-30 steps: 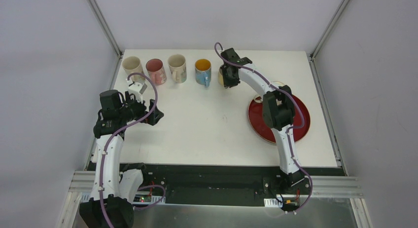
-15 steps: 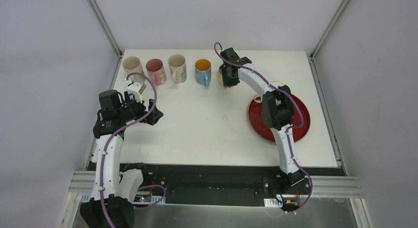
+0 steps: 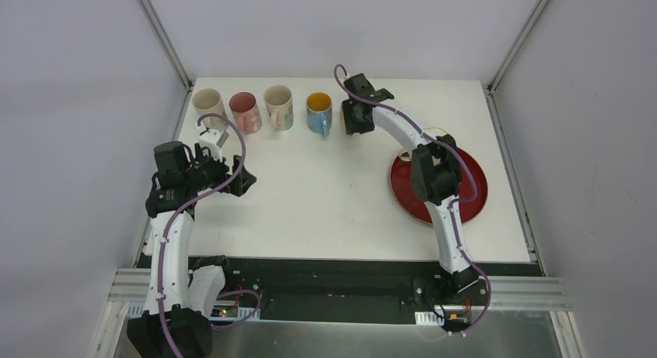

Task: Turn the mug right side up
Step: Place the cup at the corner of the board, then turn over the cup on the tray.

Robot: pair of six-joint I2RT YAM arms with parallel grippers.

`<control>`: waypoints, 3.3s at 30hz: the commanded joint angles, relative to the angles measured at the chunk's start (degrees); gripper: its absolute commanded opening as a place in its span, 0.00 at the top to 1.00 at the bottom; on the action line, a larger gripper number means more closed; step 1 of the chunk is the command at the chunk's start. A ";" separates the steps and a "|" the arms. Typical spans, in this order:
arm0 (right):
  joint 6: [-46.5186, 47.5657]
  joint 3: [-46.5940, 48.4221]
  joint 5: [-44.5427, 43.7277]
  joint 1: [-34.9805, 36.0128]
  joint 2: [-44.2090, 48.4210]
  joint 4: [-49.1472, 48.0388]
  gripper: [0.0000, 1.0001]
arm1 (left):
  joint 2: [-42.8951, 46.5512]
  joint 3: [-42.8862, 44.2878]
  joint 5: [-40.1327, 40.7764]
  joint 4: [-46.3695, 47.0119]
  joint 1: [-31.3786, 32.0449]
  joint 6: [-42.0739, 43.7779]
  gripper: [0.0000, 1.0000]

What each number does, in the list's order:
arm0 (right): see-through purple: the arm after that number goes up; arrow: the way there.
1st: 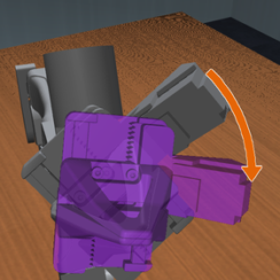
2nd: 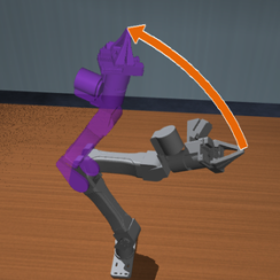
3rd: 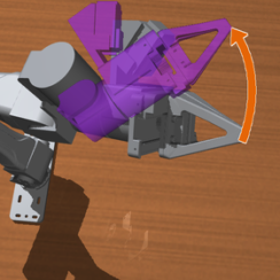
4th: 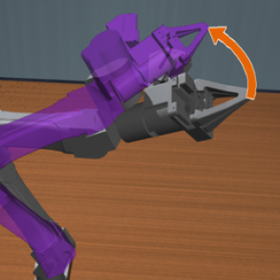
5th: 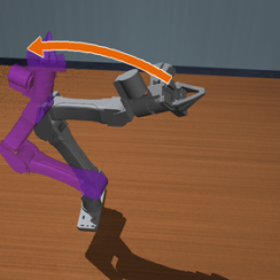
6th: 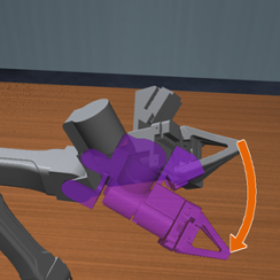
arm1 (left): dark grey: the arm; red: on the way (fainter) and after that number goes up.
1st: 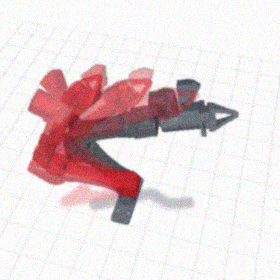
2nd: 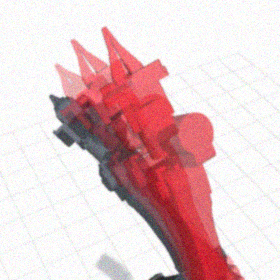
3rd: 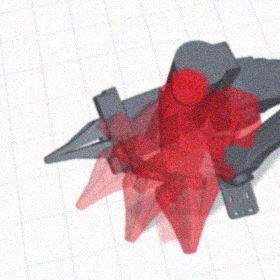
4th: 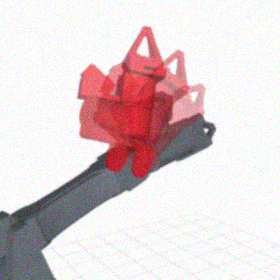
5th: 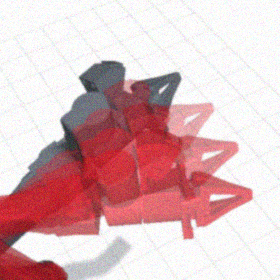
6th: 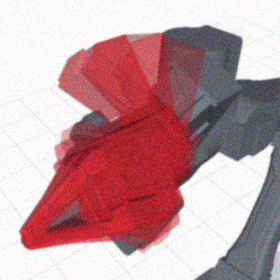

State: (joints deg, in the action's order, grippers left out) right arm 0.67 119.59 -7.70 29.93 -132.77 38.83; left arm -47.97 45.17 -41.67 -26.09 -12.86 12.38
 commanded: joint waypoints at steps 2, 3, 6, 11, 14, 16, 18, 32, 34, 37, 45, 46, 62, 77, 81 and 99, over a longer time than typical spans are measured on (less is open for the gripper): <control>0.21 1.79 -1.00 0.56 3.64 0.79 0.51 | 1.18 -0.04 -2.43 1.12 -0.52 -0.34 0.00; 0.26 1.38 -0.92 0.56 4.30 0.81 0.48 | 1.14 0.00 -2.51 1.12 -0.64 -0.41 0.00; 0.51 -0.15 -0.58 0.51 6.37 0.81 0.41 | 1.13 0.08 -2.84 1.13 -0.67 -0.38 0.00; 2.05 -3.73 0.58 0.47 10.41 0.42 0.28 | 1.03 0.72 -4.99 1.13 -0.69 -0.66 0.00; 3.32 -7.88 2.17 0.19 13.73 -0.50 0.24 | 0.99 1.55 -6.56 1.13 -0.66 -0.62 0.00; 4.55 -10.29 4.54 -0.17 16.29 -0.67 0.23 | 0.55 2.31 -8.08 1.13 -0.59 -0.67 0.00; 6.10 -12.48 6.90 -0.46 18.82 0.02 0.22 | -0.36 3.36 -9.76 1.13 -0.58 -0.91 0.00; 19.33 -32.17 23.21 -6.87 40.27 4.33 0.19 | -13.54 18.58 -4.32 -1.78 14.51 3.03 0.00; 20.49 -33.12 22.98 -9.30 42.05 5.53 0.19 | -16.11 20.84 -1.58 -1.95 19.35 3.86 0.00; 20.60 -33.96 23.85 -14.67 43.90 6.96 0.19 | -21.39 25.81 1.97 -2.08 25.49 4.20 0.00; 10.49 -34.04 17.27 -27.77 40.78 -1.79 0.18 | -36.41 38.43 6.61 -2.10 36.80 1.63 0.00; 9.14 -32.97 16.27 -28.77 39.42 -2.38 0.18 | -37.48 39.24 6.99 -2.09 38.03 1.67 0.00; -2.88 -24.30 28.68 -37.29 22.77 -6.87 0.20 | -48.54 45.59 8.92 -2.04 46.97 2.32 0.00; 3.13 -28.18 47.13 -40.36 23.52 2.91 0.26 | -49.81 46.26 8.45 -2.05 47.75 1.93 0.00; 5.77 -29.19 47.29 -40.29 23.89 3.85 0.26 | -50.41 46.63 8.62 -2.13 48.27 1.87 0.00; 17.34 -31.75 48.22 -38.97 26.09 12.77 0.29 | -53.81 47.55 17.61 -2.21 54.16 4.83 0.00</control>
State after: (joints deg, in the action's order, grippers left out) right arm 16.25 89.30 40.34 -9.54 -111.39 47.83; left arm -99.98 89.82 -28.34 -28.38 39.11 15.53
